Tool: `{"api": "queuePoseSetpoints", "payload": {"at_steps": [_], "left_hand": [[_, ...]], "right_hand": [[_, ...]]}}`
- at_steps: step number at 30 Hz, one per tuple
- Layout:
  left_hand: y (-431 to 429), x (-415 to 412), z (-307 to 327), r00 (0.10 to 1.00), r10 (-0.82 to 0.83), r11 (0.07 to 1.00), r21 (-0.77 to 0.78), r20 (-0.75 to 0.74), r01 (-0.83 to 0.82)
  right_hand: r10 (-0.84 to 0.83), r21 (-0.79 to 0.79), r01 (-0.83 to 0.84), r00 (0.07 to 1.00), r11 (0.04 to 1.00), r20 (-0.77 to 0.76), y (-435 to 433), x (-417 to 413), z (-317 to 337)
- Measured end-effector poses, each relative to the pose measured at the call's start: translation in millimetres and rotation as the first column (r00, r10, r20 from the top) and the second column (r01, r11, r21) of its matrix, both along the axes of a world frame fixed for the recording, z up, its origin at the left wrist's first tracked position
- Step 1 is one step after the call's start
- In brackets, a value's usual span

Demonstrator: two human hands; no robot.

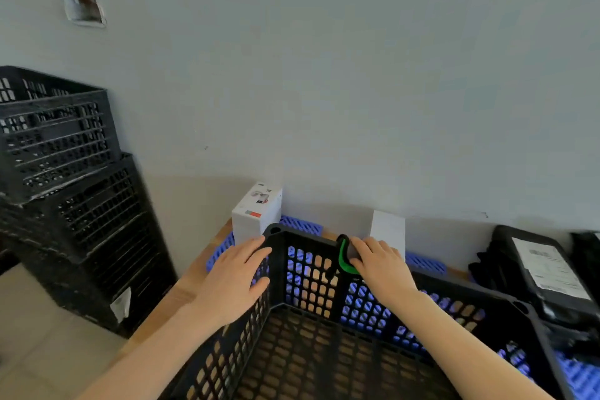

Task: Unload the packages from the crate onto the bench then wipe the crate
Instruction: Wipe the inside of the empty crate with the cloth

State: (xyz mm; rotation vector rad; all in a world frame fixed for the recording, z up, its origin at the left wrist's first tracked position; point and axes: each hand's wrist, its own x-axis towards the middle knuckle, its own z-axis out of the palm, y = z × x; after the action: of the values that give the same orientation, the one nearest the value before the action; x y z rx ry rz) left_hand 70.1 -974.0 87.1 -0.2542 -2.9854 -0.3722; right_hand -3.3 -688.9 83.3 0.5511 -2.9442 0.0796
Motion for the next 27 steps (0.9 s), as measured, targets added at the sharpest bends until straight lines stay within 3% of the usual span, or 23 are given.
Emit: {"api": "queuePoseSetpoints", "payload": {"at_steps": [12,16,19,21,22,25,27], "left_hand": [[-48.9,-31.4,-3.7,0.985,-0.170,0.962,0.220,0.006,0.165],[-50.0,-42.1,-1.6,0.979,-0.204,0.950,0.235,-0.027,0.204],[-44.8,-50.6,-1.7,0.975,-0.217,0.945,0.240,-0.049,0.223],[-39.9,-54.9,-0.6,0.975,-0.218,0.940,0.259,-0.045,0.222],[-37.4,-56.9,-0.4,0.975,-0.219,0.937,0.269,-0.039,0.222],[-33.1,-60.2,-3.2,0.971,-0.237,0.944,0.235,-0.001,0.231],[-32.6,-60.5,-5.8,0.968,-0.247,0.950,0.207,0.035,0.235]], "right_hand": [[0.018,-0.071,-0.016,0.999,0.997,0.033,-129.2,-28.5,2.4],[-0.045,-0.398,0.084,0.993,0.913,0.106,-107.8,-25.9,18.7],[-0.190,-0.525,0.093,0.973,0.846,-0.133,-77.7,-25.4,28.3],[-0.222,-0.447,0.090,0.942,0.890,-0.252,-62.4,-25.8,29.4],[-0.201,-0.384,0.108,0.957,0.917,-0.211,-58.9,-25.1,28.9],[-0.144,-0.113,0.166,0.972,0.980,0.186,-65.7,-18.1,19.5],[-0.135,0.013,0.135,0.974,0.991,0.183,-75.4,-13.7,12.8]]}}
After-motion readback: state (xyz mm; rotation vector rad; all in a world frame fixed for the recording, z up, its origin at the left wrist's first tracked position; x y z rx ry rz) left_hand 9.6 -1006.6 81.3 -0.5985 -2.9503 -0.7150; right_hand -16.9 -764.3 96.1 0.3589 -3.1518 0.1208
